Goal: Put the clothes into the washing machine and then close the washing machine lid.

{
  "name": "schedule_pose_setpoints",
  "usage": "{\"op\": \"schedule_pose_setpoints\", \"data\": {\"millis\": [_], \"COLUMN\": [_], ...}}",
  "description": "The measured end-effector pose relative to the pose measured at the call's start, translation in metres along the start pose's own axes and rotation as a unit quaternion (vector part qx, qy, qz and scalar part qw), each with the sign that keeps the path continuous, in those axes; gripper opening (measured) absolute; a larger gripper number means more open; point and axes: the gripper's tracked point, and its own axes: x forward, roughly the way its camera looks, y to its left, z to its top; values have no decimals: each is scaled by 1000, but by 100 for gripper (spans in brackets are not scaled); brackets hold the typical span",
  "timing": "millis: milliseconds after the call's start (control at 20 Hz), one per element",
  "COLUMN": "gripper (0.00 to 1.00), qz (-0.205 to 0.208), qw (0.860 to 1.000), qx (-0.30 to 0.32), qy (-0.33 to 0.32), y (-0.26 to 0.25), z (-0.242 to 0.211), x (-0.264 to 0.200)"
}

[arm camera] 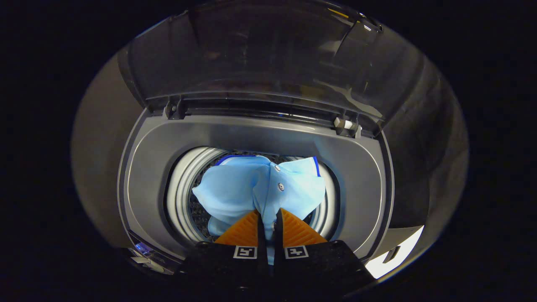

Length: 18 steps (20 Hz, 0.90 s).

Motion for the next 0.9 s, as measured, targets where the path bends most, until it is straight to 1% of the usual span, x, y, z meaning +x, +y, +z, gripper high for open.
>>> {"op": "schedule_pose_setpoints", "data": {"millis": [200, 400, 600, 650, 700, 850, 900], "gripper": [9, 9, 17, 26, 30, 65, 77], "qz": [3, 32, 62, 74, 76, 68, 58], "qw": [1000, 998, 995, 994, 993, 994, 995], "qx": [11, 50, 65, 72, 80, 84, 81], "qy": [15, 32, 52, 45, 32, 8, 2], "y": [5, 13, 16, 19, 20, 17, 13], "z": [-9, -11, -23, -23, -20, -9, -5], "x": [6, 11, 15, 15, 13, 3, 1]}}
